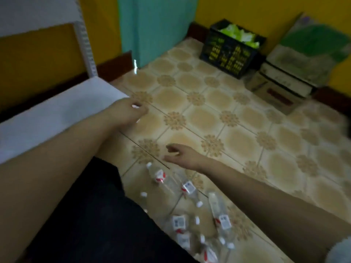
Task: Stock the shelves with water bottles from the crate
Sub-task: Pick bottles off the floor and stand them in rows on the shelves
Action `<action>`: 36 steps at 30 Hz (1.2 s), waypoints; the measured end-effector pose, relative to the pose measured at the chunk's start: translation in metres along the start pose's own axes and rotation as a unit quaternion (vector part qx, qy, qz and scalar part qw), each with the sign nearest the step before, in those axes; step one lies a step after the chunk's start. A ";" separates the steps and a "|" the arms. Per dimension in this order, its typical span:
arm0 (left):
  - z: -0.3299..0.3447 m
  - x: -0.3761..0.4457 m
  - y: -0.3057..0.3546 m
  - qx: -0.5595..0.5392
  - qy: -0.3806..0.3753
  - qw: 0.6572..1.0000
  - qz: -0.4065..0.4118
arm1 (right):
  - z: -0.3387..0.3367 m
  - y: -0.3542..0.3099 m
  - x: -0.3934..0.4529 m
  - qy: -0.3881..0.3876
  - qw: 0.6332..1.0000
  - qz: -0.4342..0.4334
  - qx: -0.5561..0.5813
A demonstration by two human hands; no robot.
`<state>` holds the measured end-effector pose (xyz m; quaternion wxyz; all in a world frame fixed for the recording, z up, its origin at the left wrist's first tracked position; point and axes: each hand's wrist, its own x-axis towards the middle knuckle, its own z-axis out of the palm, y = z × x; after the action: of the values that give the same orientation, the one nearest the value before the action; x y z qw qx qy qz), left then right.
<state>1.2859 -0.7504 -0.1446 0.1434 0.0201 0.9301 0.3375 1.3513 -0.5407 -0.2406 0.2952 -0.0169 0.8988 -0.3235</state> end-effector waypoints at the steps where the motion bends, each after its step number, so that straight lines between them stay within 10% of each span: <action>1: 0.024 -0.002 0.012 0.031 -0.048 0.998 0.002 | 0.012 0.036 -0.014 0.002 0.999 0.034 0.004; 12: 0.187 -0.013 0.043 0.178 -0.253 0.951 0.010 | 0.159 0.226 -0.082 -0.027 0.969 0.244 0.036; 18: 0.231 -0.030 -0.026 0.298 -0.449 0.842 -0.022 | 0.199 0.246 -0.071 -0.046 0.957 0.275 0.074; 24: 0.224 -0.023 -0.031 0.179 -0.379 0.907 -0.033 | 0.218 0.277 -0.087 -0.083 0.951 0.293 -0.045; 29: 0.213 -0.042 -0.062 0.171 -0.364 0.913 -0.067 | 0.225 0.285 -0.080 0.132 0.875 0.432 0.173; 36: 0.201 -0.067 -0.078 0.219 -0.367 0.902 -0.069 | 0.139 0.306 -0.085 -0.300 0.921 0.236 -0.078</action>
<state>1.4113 -0.6948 -0.3236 0.4892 0.1088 0.8613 0.0834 1.5460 -0.3600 -0.4633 0.6165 0.0762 0.7685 -0.1531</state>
